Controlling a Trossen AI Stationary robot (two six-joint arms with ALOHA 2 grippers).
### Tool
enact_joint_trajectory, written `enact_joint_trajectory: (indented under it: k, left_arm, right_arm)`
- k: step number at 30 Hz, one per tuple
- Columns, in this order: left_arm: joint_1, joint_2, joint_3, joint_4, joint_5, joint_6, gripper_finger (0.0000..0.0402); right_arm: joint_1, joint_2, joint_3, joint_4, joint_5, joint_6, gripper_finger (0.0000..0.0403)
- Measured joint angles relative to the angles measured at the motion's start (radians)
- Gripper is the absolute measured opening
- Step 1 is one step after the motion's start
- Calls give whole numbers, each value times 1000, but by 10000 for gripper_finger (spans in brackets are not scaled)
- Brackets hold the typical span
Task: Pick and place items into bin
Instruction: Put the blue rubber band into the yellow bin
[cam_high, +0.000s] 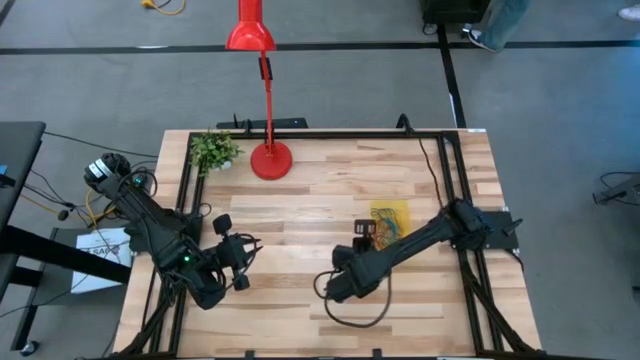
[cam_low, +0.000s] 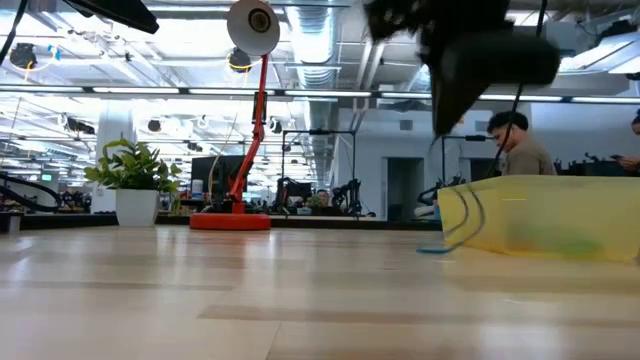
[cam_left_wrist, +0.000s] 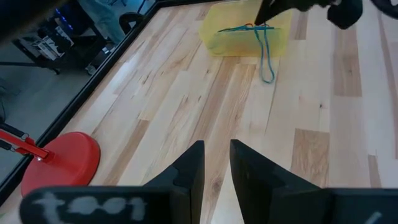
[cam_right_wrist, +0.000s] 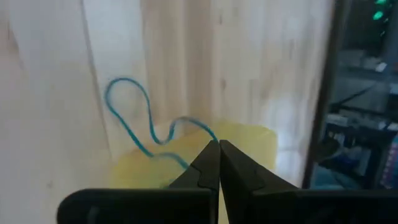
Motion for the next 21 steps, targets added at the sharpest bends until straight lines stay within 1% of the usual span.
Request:
enact_joint_trajectory:
  k: [2,5,7,10,13,15,18,20,21]
  left_arm:
    - [0,0,0,0,0,0,67]
    - [-1,0,0,0,0,0,67]
    - [-2,0,0,0,0,0,67]
    - [-2,0,0,0,0,1,67]
    - [-2,0,0,-3,0,1,67]
    - [-2,0,0,-3,-6,3,67]
    - [-2,1,0,-3,-8,16,67]
    - [-2,0,0,-2,-9,26,67]
    - [-2,0,0,-2,-9,27,67]
  right_arm:
    - [11,-34,-8,-6,12,-13,0]
    - [16,-65,-5,-26,109,22,0]
    - [16,-87,-26,-27,137,26,0]
    - [-3,-164,-43,-20,171,36,0]
    - [-16,-246,-100,-27,175,48,0]
    - [-28,-314,-168,-18,167,86,0]
    - [-49,-434,-260,-20,138,185,0]
    - [-60,-515,-358,-24,98,253,0]
    - [-64,-552,-404,1,92,296,0]
